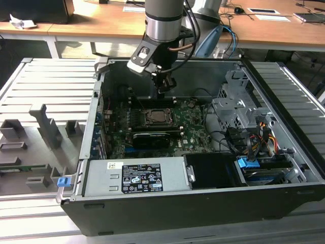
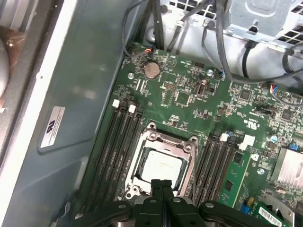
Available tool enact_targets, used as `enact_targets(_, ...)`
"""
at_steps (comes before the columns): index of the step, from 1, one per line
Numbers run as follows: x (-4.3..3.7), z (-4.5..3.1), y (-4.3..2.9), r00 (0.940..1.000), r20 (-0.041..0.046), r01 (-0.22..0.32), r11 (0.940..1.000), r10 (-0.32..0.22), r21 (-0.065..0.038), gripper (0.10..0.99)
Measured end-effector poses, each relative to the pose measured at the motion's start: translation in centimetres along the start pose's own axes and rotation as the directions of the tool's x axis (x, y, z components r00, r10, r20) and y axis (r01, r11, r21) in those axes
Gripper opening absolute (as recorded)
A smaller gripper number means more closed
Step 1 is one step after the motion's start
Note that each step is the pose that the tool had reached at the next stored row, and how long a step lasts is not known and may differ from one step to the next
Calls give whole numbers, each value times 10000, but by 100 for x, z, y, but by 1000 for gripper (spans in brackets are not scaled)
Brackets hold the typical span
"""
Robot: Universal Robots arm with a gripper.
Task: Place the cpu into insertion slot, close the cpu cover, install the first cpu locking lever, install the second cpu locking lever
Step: 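Install the first cpu locking lever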
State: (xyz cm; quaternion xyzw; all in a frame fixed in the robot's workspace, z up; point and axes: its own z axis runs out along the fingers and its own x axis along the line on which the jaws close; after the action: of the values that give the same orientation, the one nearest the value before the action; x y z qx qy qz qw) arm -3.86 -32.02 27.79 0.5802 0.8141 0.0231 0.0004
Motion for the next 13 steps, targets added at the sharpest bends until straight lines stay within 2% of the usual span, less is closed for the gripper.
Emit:
enact_targets(7,0,0,0,9984,-22,561,9984,-561,14,106)
enact_targets(11,0,0,0,9935,-45,1140,9935,-1140,27,106)
enact_targets(13,0,0,0,9866,-66,1631,9866,-1631,37,106)
